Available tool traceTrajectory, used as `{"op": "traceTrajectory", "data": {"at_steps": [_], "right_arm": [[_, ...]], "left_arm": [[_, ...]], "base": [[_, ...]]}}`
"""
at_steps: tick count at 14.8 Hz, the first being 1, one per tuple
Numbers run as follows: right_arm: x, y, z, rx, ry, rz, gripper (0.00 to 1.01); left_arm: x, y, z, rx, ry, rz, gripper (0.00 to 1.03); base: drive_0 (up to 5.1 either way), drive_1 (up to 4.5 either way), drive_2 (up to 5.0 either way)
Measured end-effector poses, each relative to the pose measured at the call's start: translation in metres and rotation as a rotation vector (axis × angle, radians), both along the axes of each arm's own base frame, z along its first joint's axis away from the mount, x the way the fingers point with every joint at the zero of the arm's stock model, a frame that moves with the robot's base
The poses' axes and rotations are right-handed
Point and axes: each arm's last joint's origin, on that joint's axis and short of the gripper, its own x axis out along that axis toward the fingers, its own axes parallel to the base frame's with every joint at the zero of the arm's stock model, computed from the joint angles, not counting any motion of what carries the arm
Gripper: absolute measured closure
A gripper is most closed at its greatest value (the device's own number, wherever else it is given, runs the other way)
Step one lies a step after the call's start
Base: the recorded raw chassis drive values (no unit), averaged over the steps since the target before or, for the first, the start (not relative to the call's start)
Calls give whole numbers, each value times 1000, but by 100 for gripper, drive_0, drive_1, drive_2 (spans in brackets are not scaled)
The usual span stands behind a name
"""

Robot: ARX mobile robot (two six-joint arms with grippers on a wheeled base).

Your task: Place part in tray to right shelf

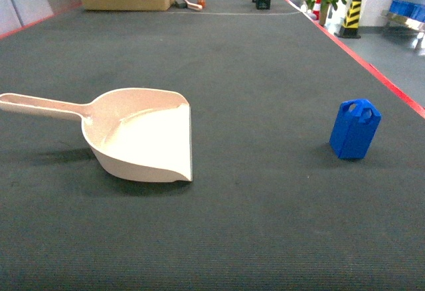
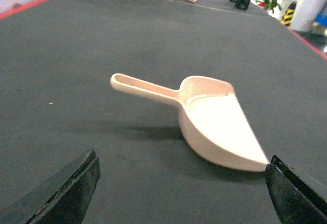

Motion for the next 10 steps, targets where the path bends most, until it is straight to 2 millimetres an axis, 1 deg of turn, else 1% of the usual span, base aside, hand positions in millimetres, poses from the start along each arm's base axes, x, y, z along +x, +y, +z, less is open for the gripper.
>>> {"op": "traceTrajectory", "data": {"at_steps": [1,2,3,4,6,8,10], "right_arm": [[0,0,0,0,0,0,3],[0,0,0,0,0,0,3],[0,0,0,0,-1,0,3],[0,0,0,0,0,0,3],[0,0,0,0,0,0,3],[0,0,0,0,0,0,3],[0,0,0,0,0,0,3]], "left_arm": [[21,1,6,-95,-6,-25,5],[43,3,6,-199,14,-38,5],[66,5,-1,-311,49,-48,5],[91,6,-10,-432,86,-51,5],[131,8,-26,-594,125,-40,5],[164,12,-51,-723,207,-13,5],[188,21,-69,-799,241,39,5]], "base": [[0,0,0],[0,0,0],[0,0,0],[0,0,0],[0,0,0],[0,0,0],[0,0,0]]}}
